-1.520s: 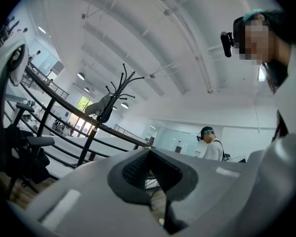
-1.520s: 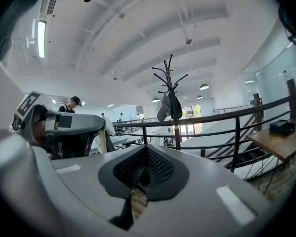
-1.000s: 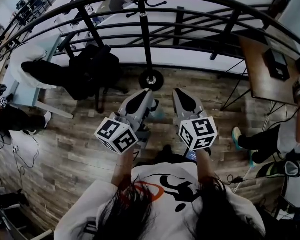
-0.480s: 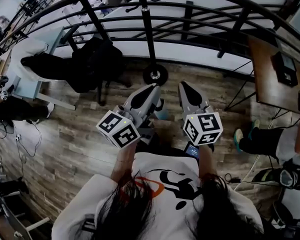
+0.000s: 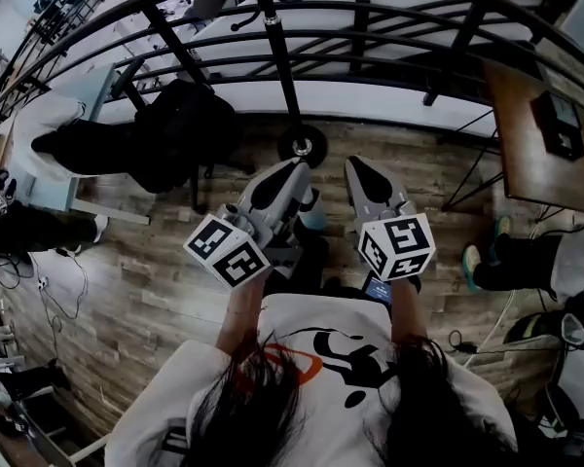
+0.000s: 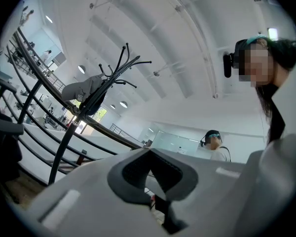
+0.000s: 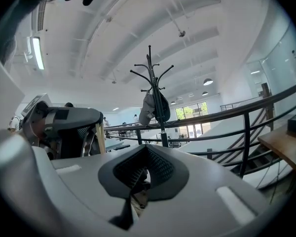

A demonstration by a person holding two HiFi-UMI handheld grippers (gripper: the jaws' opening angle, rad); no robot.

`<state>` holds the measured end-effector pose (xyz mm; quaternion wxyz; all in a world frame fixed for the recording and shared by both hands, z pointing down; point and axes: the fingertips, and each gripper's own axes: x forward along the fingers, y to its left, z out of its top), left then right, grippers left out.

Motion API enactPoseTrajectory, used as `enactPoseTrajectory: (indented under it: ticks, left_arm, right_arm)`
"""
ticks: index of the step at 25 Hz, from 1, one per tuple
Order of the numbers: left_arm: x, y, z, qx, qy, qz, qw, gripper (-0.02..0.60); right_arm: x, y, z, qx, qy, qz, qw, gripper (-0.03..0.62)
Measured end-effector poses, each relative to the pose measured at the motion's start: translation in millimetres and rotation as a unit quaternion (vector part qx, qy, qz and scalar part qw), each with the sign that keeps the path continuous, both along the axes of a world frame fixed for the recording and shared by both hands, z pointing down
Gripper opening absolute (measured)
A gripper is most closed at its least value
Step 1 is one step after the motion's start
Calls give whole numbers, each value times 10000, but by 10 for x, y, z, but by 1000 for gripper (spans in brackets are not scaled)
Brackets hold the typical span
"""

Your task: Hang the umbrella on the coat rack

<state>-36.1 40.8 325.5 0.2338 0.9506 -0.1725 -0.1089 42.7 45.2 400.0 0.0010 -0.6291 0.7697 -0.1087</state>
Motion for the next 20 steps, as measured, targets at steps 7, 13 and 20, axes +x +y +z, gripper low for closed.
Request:
enactPoseTrajectory:
  ticks: [7,13,20]
  left_arm:
    - [258,-610,11,93,-36,284,9995,1]
    - [389,-1190,-69,251,-154,665,9974,1]
    - [487,-1909,-64,205,-203,827,9962,1]
  right_arm:
    - [86,-672,-7,114,12,-289,9995,20]
    - [66,-1372,0,109,-60,-427,9990,20]
    - [231,-2055,19,3,-32,-189,9998,21]
